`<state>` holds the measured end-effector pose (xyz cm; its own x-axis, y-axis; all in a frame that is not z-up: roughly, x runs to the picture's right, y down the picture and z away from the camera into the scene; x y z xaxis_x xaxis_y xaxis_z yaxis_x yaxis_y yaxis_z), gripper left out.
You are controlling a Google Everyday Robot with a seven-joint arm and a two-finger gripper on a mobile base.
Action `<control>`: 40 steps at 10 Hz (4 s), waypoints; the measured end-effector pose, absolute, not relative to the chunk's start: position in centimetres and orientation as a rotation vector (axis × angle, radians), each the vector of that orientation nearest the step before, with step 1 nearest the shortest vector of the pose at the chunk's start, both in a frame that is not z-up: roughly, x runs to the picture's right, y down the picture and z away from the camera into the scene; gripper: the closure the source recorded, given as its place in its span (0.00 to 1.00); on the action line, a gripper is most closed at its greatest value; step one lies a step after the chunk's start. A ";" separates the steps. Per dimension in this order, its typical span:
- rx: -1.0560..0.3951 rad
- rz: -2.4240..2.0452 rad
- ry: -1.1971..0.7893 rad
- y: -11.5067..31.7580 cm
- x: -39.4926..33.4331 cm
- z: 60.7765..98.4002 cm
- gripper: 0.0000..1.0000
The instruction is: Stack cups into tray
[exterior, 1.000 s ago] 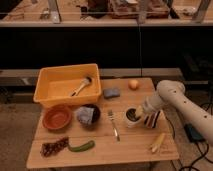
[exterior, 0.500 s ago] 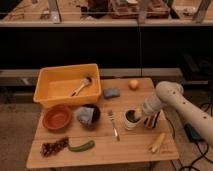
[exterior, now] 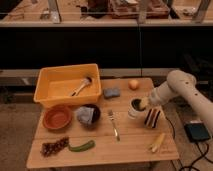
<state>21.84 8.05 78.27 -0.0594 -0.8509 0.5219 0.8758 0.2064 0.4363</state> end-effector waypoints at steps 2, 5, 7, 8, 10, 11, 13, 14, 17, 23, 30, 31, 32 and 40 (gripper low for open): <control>-0.001 -1.394 -0.788 4.2 21.7 77.8 0.85; 0.065 -1.369 -0.762 -2.0 19.2 77.1 0.85; 0.130 -1.307 -0.734 -5.6 16.4 75.8 0.85; 0.161 -1.256 -0.717 -6.8 15.5 75.0 0.85; 0.214 -1.184 -0.675 -7.6 13.6 73.7 0.85; 0.236 -1.172 -0.648 -7.8 12.3 73.0 0.85; 0.256 -1.177 -0.629 -8.1 8.4 72.2 0.85; 0.261 -1.183 -0.625 -8.3 6.5 71.9 0.85; 0.272 -1.221 -0.640 -9.3 0.5 71.0 0.85; 0.247 -1.310 -0.752 -11.1 -9.6 73.2 0.85; 0.245 -1.320 -0.768 -11.1 -10.2 73.6 0.85; 0.240 -1.319 -0.765 -11.2 -10.0 73.7 0.85; 0.228 -1.323 -0.763 -11.3 -10.0 74.2 0.85; 0.071 -1.341 -0.724 -14.1 -15.0 87.4 0.85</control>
